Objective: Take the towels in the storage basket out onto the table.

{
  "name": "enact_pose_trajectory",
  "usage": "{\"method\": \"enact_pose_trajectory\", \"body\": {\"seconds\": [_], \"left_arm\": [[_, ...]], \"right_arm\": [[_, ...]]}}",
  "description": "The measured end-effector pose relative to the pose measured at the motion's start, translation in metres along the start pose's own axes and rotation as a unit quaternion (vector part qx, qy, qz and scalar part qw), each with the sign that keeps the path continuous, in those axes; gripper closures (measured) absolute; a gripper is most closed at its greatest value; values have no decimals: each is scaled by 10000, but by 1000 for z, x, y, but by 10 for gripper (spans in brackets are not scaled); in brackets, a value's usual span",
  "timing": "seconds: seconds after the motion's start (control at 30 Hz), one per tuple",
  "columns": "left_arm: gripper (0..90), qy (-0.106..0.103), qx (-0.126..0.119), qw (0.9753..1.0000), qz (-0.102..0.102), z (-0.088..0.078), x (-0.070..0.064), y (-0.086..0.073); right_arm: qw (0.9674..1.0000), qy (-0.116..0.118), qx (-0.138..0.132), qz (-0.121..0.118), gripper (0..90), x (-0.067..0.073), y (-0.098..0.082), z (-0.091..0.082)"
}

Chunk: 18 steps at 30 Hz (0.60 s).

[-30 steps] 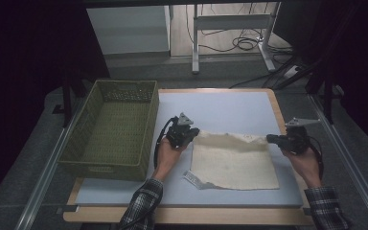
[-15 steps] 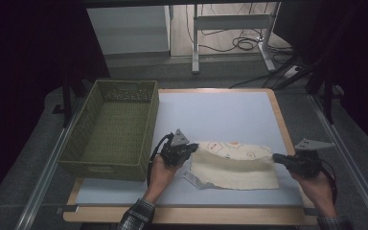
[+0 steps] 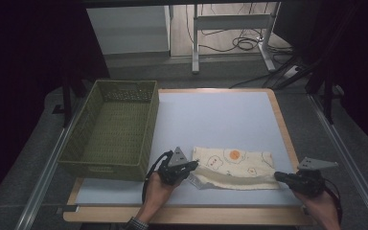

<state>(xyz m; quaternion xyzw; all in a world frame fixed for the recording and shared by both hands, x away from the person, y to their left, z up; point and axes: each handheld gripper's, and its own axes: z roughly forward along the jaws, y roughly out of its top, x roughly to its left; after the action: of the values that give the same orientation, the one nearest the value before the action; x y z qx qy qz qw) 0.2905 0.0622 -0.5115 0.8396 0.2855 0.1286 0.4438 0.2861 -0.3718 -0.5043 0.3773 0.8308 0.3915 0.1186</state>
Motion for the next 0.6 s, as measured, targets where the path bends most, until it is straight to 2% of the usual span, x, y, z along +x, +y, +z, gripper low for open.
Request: {"method": "enact_pose_trajectory", "body": {"seconds": [0.1,0.13,0.17,0.2,0.27,0.33,0.4,0.5,0.6], "left_arm": [[869,-126,97,9999,2,1,-5,-8],[852,-170,119,9998,-16,0,-6,-10],[799,-155,79,9998,-38,-1,-6,-12],[729,-132,73,9999,-59,-2,-6,-12],[687,-81,-7,9999,-112,-6,-5,-11],[588,-20,-97,9998,-180,-11,-2,-8],[559,47,-188,9995,-239,-13,2,-3],[546,152,-173,9993,-298,-8,7,4],[538,227,-74,9991,-344,4,16,10]], "right_arm": [[10000,33,64,2,842,2,-7,0],[10000,34,90,9,794,3,-9,-1],[10000,33,70,20,735,3,-10,-3],[10000,73,5,42,727,3,-10,-7],[10000,16,-60,51,712,3,-8,-13],[9999,-100,-97,20,696,0,-4,-17],[9997,-205,-133,21,695,-5,2,-18],[9994,-307,-126,71,695,-13,10,-11],[9992,-335,-120,174,695,-24,21,5]]}}
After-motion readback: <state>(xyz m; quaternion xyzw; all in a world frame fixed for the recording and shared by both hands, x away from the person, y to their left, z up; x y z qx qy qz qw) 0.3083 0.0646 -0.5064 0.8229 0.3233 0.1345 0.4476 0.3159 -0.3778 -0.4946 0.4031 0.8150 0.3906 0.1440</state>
